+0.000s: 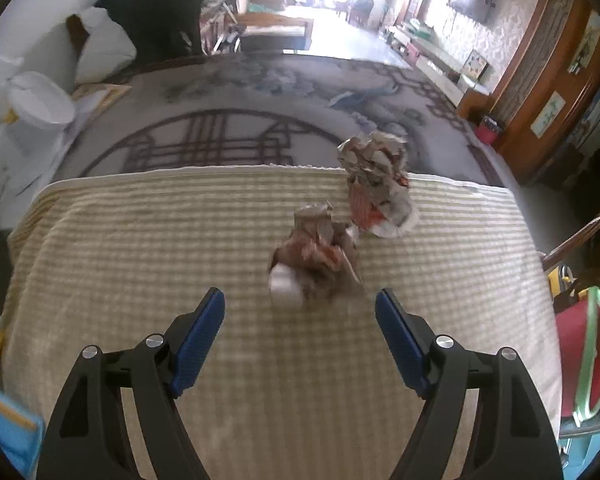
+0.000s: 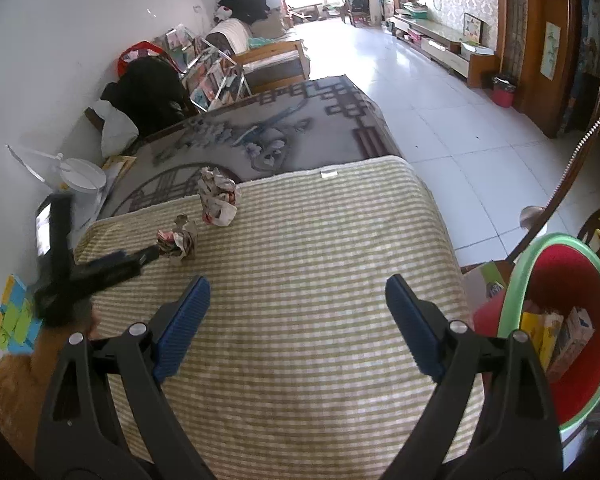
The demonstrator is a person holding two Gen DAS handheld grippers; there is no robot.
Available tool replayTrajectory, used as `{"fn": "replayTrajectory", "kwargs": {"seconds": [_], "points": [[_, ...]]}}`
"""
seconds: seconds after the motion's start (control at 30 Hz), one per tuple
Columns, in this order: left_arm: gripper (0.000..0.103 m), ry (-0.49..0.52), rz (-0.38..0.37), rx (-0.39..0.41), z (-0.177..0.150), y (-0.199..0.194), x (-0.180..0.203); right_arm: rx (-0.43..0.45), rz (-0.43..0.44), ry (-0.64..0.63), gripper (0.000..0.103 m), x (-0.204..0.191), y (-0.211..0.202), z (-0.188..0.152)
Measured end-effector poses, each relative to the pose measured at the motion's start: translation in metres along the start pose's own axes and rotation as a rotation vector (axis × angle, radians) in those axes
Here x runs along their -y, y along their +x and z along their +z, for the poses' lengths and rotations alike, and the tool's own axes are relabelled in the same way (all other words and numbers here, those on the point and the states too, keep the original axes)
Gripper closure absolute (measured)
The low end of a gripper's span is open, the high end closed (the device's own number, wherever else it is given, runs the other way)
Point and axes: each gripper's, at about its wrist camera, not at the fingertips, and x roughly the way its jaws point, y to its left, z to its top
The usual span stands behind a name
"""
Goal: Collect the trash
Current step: 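Grasp the brown paper wad with the left tool while the right tool grasps the white paper wad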
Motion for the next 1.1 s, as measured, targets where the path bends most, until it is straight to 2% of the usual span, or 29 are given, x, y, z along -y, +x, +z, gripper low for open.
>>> {"fn": "replayTrajectory", "kwargs": {"seconds": [0.13, 0.17, 0.2, 0.3, 0.47, 0.6, 0.73, 0.93, 1.03, 1.1], "points": [[0.035, -0.019, -0.033, -0.051, 0.012, 0.032, -0.002, -0.006, -0.031, 0.013, 0.015, 0.000, -0.001, -0.002], [0.048, -0.024, -0.044, -0.058, 0.013, 0.036, -0.003, -0.007, -0.037, 0.015, 0.015, 0.000, -0.001, -0.002], [0.058, -0.034, -0.061, -0.070, 0.012, 0.040, -0.005, -0.008, -0.041, 0.016, 0.015, 0.000, 0.000, -0.002], [0.065, -0.026, -0.086, -0.038, 0.005, 0.032, -0.008, -0.017, -0.045, 0.013, 0.015, -0.005, 0.006, 0.001], [0.066, -0.010, -0.086, -0.002, -0.019, 0.002, -0.021, -0.044, 0.026, -0.011, 0.015, -0.028, 0.037, 0.023], [0.065, -0.044, -0.071, -0.026, -0.050, -0.017, -0.042, -0.045, 0.074, -0.054, 0.015, -0.054, 0.068, 0.049], [0.065, -0.068, -0.023, -0.052, -0.077, -0.026, -0.057, -0.078, 0.102, -0.084, 0.014, -0.082, 0.121, 0.079], [0.062, -0.120, -0.027, -0.085, -0.095, -0.025, -0.077, -0.176, 0.063, -0.138, 0.014, -0.115, 0.204, 0.098], [0.059, -0.118, -0.019, -0.080, -0.094, -0.024, -0.077, -0.188, 0.047, -0.168, 0.014, -0.125, 0.224, 0.100], [0.053, -0.124, -0.018, -0.082, -0.093, -0.021, -0.077, -0.199, 0.042, -0.189, 0.014, -0.132, 0.236, 0.101]]}}
